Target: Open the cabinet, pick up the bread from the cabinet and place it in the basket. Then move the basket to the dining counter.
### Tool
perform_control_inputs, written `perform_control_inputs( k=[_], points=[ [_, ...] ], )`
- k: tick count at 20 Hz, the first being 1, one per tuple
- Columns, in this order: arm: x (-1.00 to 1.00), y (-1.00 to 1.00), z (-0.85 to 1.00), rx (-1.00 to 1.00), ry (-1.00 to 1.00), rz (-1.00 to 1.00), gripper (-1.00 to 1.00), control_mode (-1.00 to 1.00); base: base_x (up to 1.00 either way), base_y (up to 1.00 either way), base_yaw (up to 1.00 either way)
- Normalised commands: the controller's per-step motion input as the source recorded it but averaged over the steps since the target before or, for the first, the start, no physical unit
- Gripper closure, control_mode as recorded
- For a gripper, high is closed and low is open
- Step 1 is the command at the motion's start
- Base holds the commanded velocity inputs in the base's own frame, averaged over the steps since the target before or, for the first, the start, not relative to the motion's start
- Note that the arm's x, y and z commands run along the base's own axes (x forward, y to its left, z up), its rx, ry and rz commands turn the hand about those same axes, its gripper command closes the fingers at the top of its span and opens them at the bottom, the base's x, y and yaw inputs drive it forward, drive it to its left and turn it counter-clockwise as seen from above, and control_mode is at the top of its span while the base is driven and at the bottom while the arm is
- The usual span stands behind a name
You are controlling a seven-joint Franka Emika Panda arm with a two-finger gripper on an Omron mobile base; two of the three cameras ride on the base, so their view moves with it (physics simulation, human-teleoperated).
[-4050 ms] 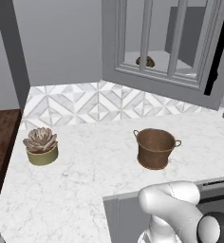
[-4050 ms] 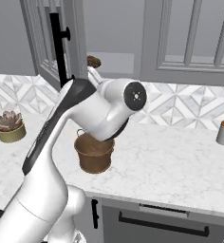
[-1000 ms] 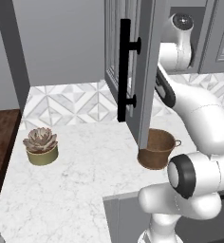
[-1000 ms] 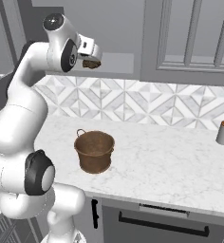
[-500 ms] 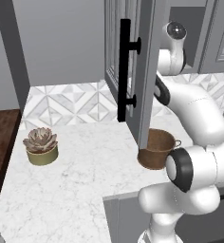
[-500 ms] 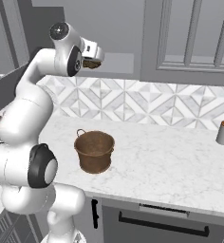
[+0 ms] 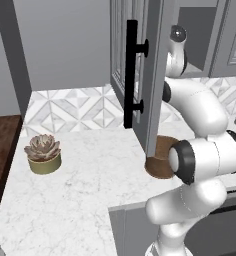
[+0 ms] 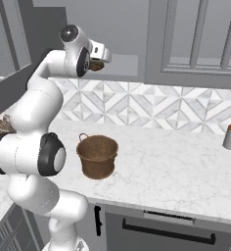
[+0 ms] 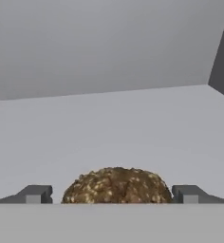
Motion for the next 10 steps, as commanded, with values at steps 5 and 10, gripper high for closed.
perform_control_inputs(
  k=[5, 10],
  points=[
    [0.31, 0.00, -0.07, 0.00, 0.00, 0.00, -1.00, -1.00, 0.00, 0.00, 0.00],
    [0.10, 0.00, -0.25, 0.00, 0.00, 0.00, -1.00, -1.00, 0.00, 0.00, 0.00]
  ],
)
